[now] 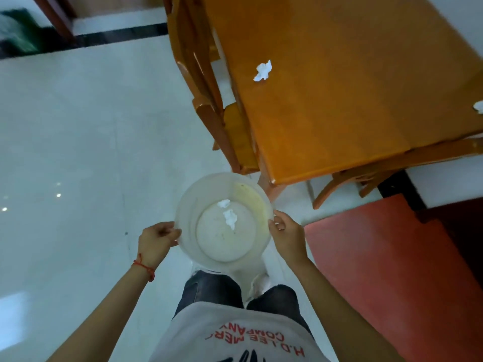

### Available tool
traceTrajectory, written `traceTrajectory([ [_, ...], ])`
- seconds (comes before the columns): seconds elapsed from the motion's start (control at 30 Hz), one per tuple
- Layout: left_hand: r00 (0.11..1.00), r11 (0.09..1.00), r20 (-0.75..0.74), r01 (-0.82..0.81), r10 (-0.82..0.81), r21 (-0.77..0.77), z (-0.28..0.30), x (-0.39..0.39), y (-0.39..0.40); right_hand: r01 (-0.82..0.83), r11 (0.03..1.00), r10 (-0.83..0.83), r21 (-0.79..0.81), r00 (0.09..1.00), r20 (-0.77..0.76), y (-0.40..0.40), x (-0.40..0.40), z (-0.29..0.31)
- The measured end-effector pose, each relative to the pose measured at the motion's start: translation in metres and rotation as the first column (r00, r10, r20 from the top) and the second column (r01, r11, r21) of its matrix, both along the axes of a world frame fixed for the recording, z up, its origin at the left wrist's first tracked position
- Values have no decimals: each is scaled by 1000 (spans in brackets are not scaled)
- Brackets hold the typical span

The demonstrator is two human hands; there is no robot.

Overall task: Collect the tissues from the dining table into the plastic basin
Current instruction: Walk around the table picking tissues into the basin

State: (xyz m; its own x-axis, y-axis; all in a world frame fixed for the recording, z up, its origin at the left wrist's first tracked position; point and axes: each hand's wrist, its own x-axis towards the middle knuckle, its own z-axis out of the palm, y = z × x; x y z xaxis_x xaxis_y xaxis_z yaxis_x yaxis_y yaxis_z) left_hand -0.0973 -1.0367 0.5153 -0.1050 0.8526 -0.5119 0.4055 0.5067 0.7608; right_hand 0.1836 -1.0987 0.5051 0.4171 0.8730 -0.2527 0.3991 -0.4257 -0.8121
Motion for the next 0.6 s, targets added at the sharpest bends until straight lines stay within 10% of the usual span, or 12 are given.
traceTrajectory([
  [0.6, 948, 952, 91, -306, 307, -21, -9, 34, -16, -302, 952, 301, 48, 953, 21, 58, 41, -7],
])
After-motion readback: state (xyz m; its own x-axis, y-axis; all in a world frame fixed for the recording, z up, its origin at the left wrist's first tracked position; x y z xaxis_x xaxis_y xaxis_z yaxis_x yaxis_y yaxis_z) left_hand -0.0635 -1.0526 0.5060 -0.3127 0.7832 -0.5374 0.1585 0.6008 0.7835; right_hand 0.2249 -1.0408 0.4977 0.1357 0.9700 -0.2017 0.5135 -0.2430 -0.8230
